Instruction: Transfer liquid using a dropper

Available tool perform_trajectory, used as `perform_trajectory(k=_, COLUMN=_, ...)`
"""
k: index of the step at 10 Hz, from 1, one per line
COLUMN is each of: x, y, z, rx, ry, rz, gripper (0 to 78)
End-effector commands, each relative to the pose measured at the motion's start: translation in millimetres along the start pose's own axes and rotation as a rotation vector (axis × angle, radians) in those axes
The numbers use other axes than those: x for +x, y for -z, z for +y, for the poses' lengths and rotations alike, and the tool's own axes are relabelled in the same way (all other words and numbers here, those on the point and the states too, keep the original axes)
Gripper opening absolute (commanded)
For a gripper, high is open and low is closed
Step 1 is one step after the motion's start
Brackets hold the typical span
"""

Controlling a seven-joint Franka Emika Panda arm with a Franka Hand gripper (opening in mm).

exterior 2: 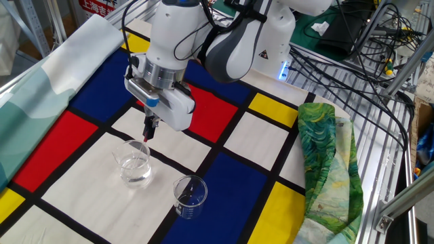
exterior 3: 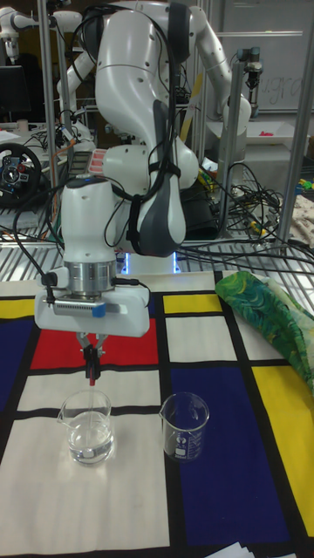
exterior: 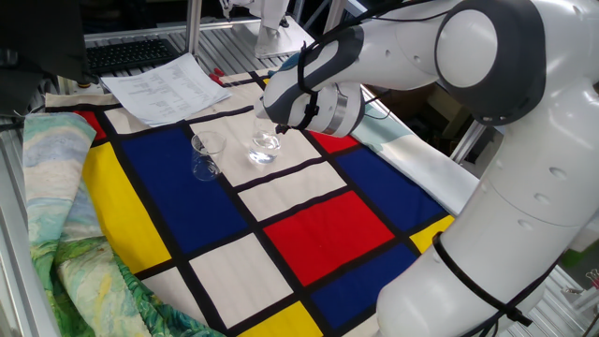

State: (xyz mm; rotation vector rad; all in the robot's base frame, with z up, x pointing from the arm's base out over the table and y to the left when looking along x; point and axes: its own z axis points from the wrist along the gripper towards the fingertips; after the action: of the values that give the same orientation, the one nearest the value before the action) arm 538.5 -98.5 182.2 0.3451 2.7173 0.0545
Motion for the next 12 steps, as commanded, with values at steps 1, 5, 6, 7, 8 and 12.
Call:
perform_trajectory(k=1, x=-1.4, y=1.4, z=-0.1, rx=0.014, ry=-0.010, rz=0.017, gripper=1.2)
perform_trajectory(k=5, x=-4.3, y=4.9, z=-0.2, rx=0.022, ry=-0.017, rz=0.041, gripper=1.2)
perform_trajectory(k=6, x=-4.3, y=4.9, z=-0.2, rx=0.022, ry=-0.017, rz=0.041, gripper=1.2)
perform_trajectory(k=7, x=-4.3, y=4.9, z=-0.2, rx=0.026, ry=-0.019, rz=0.057, gripper=1.2)
perform_trajectory(k=8, x=-4.4, y=4.9, z=-0.2, rx=0.028, ry=-0.019, rz=0.067, gripper=1.2)
perform_trajectory(k=12, x=-4.4, y=4.9, z=-0.2, rx=0.029, ry=-0.023, rz=0.069, gripper=1.2)
